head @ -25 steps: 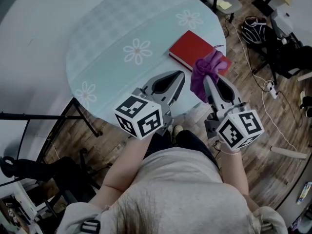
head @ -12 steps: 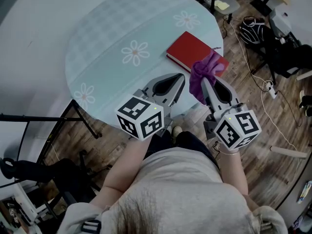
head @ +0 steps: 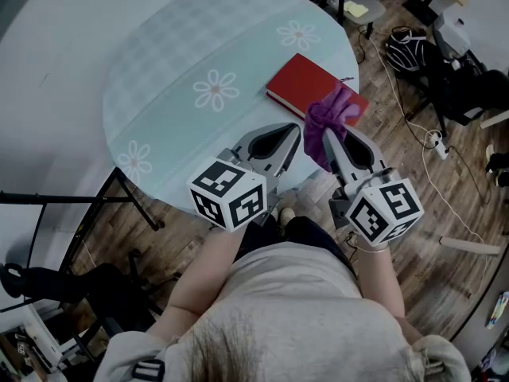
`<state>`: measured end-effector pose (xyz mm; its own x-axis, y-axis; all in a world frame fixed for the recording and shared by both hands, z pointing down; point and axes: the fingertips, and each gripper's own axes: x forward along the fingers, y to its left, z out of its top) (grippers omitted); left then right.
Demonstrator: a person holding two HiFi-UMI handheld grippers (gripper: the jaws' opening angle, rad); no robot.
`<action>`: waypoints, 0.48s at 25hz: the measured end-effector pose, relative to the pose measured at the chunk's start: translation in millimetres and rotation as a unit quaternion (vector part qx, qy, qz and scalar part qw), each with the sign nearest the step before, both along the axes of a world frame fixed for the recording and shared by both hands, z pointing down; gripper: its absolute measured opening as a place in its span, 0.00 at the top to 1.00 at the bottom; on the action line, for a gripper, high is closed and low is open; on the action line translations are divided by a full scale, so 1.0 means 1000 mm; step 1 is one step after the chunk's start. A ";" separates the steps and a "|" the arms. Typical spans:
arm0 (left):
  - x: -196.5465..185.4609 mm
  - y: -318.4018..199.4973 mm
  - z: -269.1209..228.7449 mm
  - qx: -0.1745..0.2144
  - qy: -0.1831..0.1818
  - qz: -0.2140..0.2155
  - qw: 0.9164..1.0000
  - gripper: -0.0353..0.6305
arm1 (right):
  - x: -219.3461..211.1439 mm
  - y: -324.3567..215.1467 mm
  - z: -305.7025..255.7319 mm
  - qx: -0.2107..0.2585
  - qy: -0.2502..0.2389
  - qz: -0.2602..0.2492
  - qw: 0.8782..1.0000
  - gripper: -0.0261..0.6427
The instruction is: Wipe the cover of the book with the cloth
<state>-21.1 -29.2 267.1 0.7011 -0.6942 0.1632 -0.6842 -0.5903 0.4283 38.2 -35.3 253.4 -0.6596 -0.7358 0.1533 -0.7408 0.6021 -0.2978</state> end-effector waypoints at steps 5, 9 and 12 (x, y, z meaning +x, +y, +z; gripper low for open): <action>-0.004 0.002 0.000 0.000 0.000 -0.003 1.000 0.92 | -0.001 0.001 -0.003 0.008 0.002 0.007 1.000 0.87; -0.003 0.000 0.001 -0.001 -0.002 -0.004 1.000 0.92 | -0.001 -0.001 -0.001 0.004 0.004 0.001 1.000 0.87; -0.005 -0.002 0.001 -0.001 -0.001 -0.005 1.000 0.92 | -0.003 -0.003 0.000 0.003 0.006 -0.003 1.000 0.87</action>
<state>-26.3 -31.1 268.5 0.6930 -0.7013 0.1668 -0.6916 -0.5816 0.4283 35.3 -38.0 253.6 -0.6618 -0.7329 0.1577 -0.7411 0.6077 -0.2855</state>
